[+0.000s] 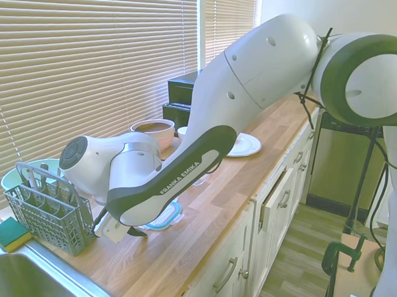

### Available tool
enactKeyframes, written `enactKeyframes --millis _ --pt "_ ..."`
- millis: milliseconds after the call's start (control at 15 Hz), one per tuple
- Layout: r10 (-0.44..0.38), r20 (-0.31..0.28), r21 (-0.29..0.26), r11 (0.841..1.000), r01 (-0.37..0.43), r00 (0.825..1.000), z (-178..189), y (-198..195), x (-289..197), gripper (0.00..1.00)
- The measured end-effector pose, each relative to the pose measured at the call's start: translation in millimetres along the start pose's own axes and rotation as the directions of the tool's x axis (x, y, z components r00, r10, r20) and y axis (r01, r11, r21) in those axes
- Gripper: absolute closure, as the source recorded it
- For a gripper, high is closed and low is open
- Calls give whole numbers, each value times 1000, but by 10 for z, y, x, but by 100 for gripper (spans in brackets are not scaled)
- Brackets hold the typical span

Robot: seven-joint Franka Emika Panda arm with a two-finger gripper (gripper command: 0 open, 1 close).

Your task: Cover the lid of the food container

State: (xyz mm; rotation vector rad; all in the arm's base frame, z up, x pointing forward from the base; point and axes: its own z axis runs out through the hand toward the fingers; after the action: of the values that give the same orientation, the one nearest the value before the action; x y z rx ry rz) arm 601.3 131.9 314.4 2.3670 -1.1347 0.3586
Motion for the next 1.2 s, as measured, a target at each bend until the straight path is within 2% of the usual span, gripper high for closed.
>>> enactKeyframes --millis 533,600,1200 --pt "1 -30 3 1000 0 1000 42 -111 105 0" --pt "1 -31 3 1000 -1 1000 42 -115 108 100" --pt "-22 -55 -33 999 20 998 63 -203 63 100"
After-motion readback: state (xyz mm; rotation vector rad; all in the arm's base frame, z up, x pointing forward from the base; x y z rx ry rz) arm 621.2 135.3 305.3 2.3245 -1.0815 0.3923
